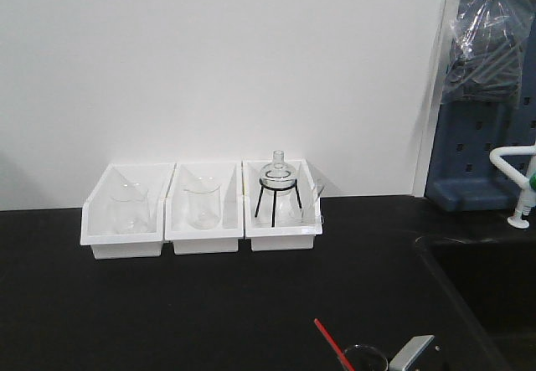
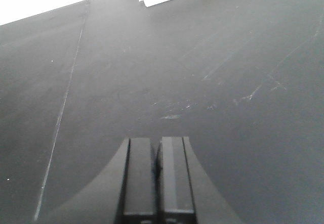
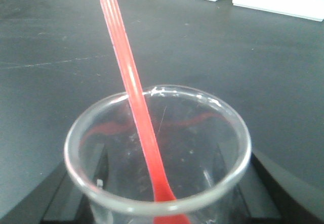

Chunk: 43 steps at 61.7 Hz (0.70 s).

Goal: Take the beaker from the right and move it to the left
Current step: 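Lower the held beaker onto the counter in front of the bins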

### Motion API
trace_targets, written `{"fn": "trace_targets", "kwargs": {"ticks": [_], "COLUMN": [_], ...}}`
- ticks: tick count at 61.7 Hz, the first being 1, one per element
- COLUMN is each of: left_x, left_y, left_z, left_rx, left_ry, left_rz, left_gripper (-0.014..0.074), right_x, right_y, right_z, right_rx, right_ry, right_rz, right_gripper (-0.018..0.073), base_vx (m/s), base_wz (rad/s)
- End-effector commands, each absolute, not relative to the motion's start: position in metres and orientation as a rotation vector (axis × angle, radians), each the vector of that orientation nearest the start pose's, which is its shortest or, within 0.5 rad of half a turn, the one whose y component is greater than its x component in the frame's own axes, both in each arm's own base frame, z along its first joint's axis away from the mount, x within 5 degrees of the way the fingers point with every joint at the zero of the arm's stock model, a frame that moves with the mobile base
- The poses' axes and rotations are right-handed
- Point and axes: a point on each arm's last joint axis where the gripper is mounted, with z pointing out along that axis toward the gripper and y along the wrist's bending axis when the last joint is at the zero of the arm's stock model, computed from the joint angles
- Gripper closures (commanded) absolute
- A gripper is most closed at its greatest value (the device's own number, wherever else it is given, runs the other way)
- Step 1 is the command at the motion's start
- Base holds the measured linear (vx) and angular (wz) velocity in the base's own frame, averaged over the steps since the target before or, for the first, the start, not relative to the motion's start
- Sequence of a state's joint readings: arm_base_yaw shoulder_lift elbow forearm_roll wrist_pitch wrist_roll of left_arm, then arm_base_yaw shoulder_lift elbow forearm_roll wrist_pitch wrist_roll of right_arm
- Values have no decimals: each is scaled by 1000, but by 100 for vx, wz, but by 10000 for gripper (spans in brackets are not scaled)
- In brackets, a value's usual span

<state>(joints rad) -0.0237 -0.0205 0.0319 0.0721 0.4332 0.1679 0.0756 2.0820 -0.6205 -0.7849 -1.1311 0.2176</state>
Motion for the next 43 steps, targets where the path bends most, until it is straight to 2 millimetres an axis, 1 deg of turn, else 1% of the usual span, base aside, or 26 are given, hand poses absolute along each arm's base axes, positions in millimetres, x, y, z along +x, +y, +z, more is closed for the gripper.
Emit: {"fn": "trace_targets", "kwargs": {"ticks": [1, 18, 43], "left_x": [53, 53, 53], "left_y": [1, 1, 1], "left_z": [166, 166, 166], "left_rx": [225, 225, 225], "left_ry": [1847, 1847, 1847], "left_rz": [169, 169, 169], "left_gripper": [603, 603, 603], "right_x": [308, 309, 309], "right_y": [85, 84, 83], "right_z": [113, 107, 103], "right_rx": [-651, -669, -679], "right_ry": [1553, 1615, 1662], "right_rz": [638, 611, 589], "right_gripper": [559, 559, 559], "base_vx": [0, 0, 0], "base_wz": [0, 0, 0]}}
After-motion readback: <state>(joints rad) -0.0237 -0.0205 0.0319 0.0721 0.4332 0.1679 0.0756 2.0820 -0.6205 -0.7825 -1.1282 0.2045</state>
